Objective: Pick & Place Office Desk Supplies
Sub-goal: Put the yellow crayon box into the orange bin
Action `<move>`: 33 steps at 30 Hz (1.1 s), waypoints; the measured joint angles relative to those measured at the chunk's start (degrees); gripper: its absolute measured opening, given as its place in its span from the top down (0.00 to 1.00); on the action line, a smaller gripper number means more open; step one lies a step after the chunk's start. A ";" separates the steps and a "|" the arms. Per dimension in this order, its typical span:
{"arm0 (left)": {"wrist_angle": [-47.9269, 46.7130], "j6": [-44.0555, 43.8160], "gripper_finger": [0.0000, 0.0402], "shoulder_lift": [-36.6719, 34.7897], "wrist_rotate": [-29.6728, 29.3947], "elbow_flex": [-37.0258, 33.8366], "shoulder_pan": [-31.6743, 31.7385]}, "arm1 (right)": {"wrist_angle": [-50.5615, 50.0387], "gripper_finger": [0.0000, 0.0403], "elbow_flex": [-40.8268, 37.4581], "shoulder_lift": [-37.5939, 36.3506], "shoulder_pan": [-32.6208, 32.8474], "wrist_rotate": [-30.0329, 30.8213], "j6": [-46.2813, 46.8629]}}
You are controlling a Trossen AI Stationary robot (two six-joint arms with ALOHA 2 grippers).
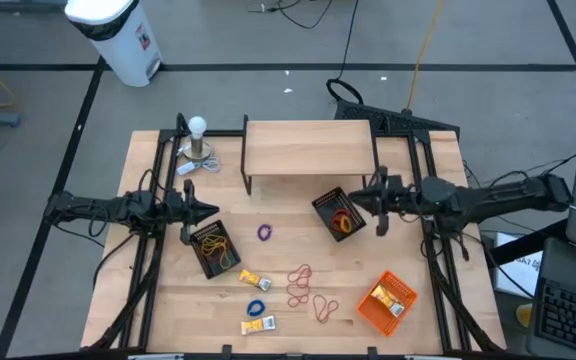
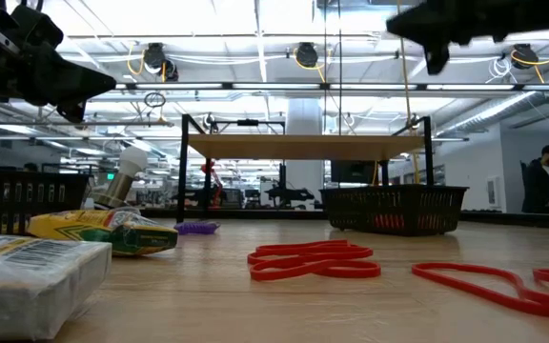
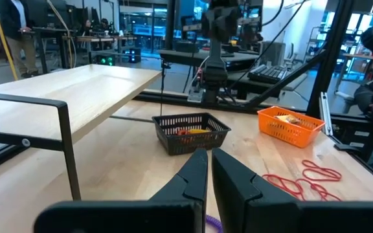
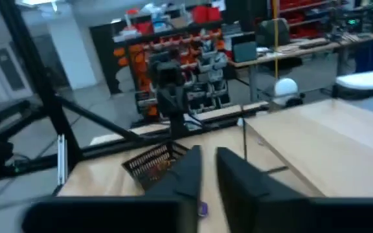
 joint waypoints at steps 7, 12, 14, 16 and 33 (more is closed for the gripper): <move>-0.01 -0.22 0.94 0.00 0.00 0.00 0.00 | -0.42 0.99 -7.33 -9.04 -3.54 -1.42 2.63; 0.00 -0.26 0.94 0.00 -0.02 0.00 0.00 | 0.42 1.00 -11.43 -14.53 -3.61 -2.94 1.57; 0.00 -0.28 0.94 0.00 -0.02 0.00 0.00 | 2.95 1.00 -13.53 -15.95 -3.60 -2.88 1.13; 0.02 -0.28 0.94 0.00 -0.02 0.00 0.00 | 6.67 1.00 -15.99 -16.99 -3.60 -2.90 0.08; -1.24 -11.50 0.94 0.17 -3.02 0.59 0.05 | 18.40 1.00 -26.45 -16.41 -3.60 1.87 -6.09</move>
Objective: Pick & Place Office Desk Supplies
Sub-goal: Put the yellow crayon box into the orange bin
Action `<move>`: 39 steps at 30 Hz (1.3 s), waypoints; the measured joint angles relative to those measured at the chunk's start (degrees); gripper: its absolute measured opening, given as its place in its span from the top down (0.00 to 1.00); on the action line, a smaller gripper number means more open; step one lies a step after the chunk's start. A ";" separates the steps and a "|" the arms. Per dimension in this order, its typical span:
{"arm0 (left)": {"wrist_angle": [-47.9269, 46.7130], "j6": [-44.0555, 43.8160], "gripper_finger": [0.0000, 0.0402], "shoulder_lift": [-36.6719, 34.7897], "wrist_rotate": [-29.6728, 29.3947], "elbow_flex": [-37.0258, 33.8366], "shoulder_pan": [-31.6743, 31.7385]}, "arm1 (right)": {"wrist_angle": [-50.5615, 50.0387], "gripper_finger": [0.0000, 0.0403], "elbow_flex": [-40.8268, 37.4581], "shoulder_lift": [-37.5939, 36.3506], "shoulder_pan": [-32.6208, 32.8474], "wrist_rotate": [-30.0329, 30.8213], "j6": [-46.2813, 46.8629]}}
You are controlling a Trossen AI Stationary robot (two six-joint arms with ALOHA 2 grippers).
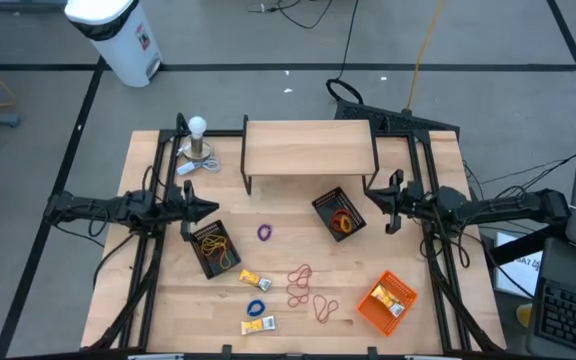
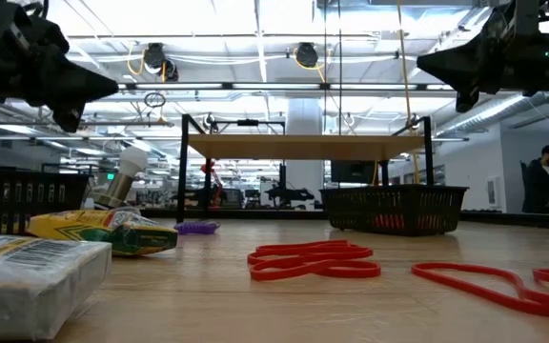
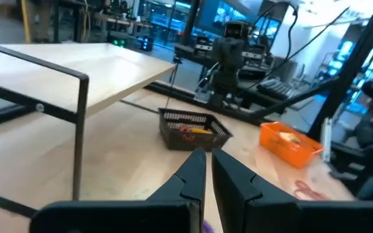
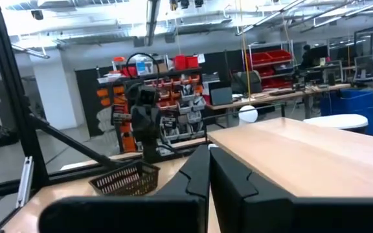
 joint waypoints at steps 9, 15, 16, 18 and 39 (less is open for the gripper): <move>-7.48 -2.32 0.94 19.05 1.90 16.32 -2.08 | 1.39 1.00 -0.11 0.03 -0.09 0.09 -2.56; -15.78 1.01 0.94 35.29 4.67 29.67 -3.33 | 2.66 1.00 -0.13 0.00 -0.09 0.07 -2.63; -15.06 2.30 0.94 36.45 5.08 31.33 -3.66 | 2.69 1.00 -0.13 0.00 -0.09 0.07 -2.60; -12.93 4.97 0.94 37.89 6.23 33.64 -4.46 | 2.63 1.00 -0.15 0.00 -0.03 -0.10 -2.53; -20.92 -0.18 0.76 73.69 19.98 44.24 -17.60 | 2.60 0.99 -0.20 1.33 0.07 -0.16 1.20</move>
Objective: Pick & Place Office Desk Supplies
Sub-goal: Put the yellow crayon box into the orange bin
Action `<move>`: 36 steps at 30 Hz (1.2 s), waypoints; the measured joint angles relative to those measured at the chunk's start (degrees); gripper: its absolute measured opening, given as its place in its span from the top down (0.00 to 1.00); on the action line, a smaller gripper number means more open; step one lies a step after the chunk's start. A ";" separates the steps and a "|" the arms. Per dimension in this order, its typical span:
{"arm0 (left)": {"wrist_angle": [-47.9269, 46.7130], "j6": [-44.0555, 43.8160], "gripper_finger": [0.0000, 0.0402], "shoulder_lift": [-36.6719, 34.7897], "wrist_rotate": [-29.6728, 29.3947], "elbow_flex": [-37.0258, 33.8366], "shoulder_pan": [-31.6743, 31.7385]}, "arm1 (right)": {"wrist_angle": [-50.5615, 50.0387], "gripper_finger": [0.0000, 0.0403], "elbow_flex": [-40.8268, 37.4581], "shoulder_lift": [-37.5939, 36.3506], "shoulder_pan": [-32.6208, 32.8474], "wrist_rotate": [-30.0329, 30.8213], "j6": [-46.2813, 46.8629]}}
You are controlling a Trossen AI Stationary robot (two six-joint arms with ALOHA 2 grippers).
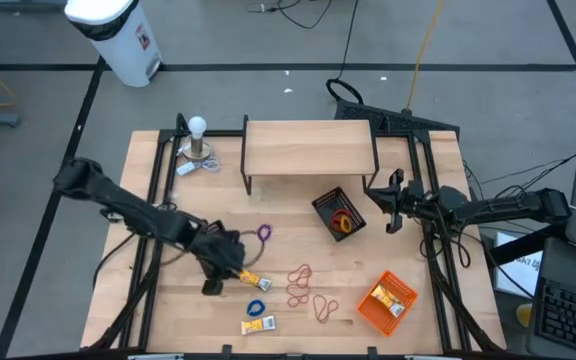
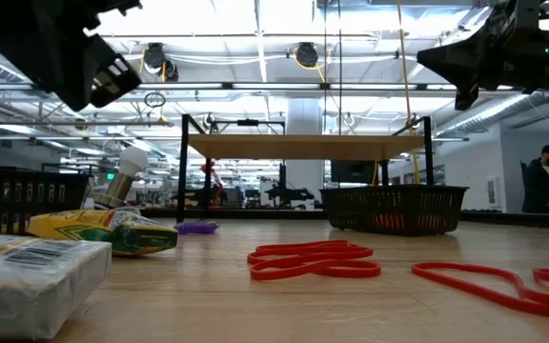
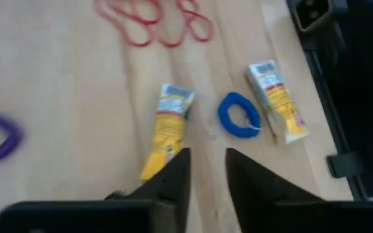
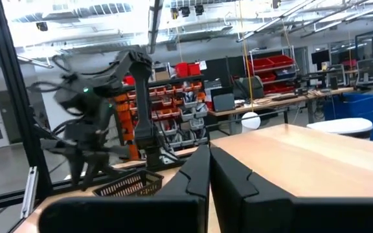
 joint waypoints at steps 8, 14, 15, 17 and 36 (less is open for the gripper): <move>-4.28 3.96 0.43 9.87 -3.29 6.41 -0.77 | 0.00 0.99 0.00 1.18 0.00 -0.21 1.75; -3.89 6.57 0.28 16.14 -3.50 7.01 -0.51 | 0.00 0.99 0.00 2.59 0.02 -1.66 3.32; -3.44 6.74 0.27 16.88 -3.59 7.02 -0.48 | -0.03 0.99 0.00 2.76 0.10 -1.83 3.35; -2.18 7.07 0.25 18.21 -4.37 7.05 -0.44 | -0.03 0.99 0.00 3.14 0.55 -1.72 3.35; 1.04 12.61 0.60 24.26 -2.51 7.07 1.44 | 0.29 0.99 0.00 4.31 1.97 -1.55 3.34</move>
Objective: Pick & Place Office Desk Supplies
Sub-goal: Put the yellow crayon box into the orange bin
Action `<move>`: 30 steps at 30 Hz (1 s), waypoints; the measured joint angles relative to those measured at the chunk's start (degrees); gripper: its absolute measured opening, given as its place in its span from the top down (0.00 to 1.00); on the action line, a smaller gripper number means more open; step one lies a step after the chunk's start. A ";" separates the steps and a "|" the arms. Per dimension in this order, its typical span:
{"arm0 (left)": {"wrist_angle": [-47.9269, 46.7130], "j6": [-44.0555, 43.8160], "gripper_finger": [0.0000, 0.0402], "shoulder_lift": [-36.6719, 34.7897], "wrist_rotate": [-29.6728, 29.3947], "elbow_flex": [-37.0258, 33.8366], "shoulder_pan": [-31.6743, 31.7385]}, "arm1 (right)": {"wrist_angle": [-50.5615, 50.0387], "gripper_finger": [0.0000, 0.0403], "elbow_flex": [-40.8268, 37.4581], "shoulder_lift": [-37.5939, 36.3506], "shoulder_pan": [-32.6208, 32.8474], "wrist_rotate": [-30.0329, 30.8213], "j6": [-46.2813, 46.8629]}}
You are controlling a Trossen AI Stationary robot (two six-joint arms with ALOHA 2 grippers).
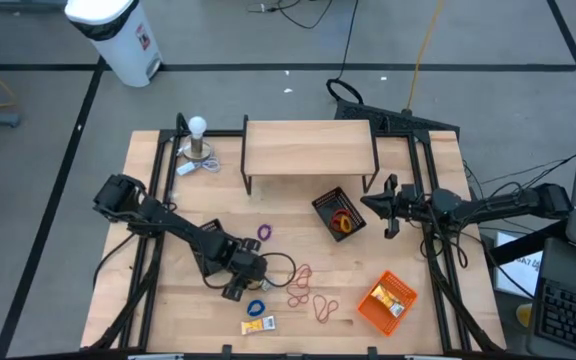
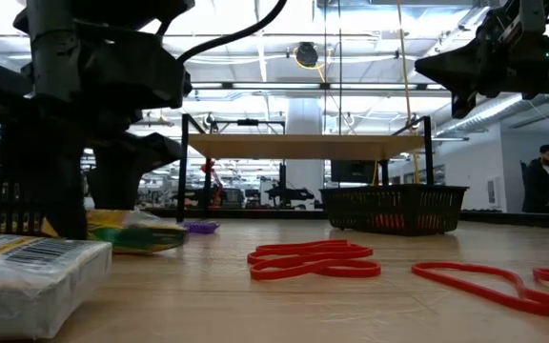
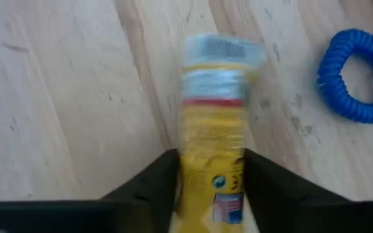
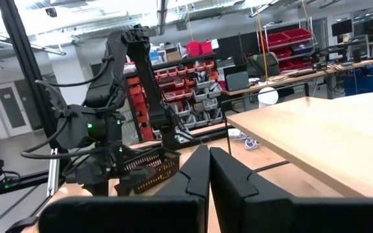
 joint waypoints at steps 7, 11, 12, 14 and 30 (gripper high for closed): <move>1.84 1.50 0.81 -0.46 0.98 0.00 0.11 | 0.12 0.99 0.00 0.82 0.00 -0.01 -1.06; 3.41 2.64 0.81 -4.29 0.76 -0.12 0.84 | 0.25 0.99 0.00 1.42 0.25 -0.96 -1.70; 4.04 3.04 0.81 -5.82 0.68 -0.08 1.07 | 0.57 0.99 0.00 1.61 0.52 -1.45 -2.42; 4.53 3.84 0.81 -8.61 0.14 -0.07 1.64 | 2.39 0.99 0.03 2.18 1.42 -1.50 -3.32; 8.11 -3.74 0.82 -25.11 9.55 -0.01 12.37 | -6.70 0.91 24.53 26.12 17.61 8.41 -29.95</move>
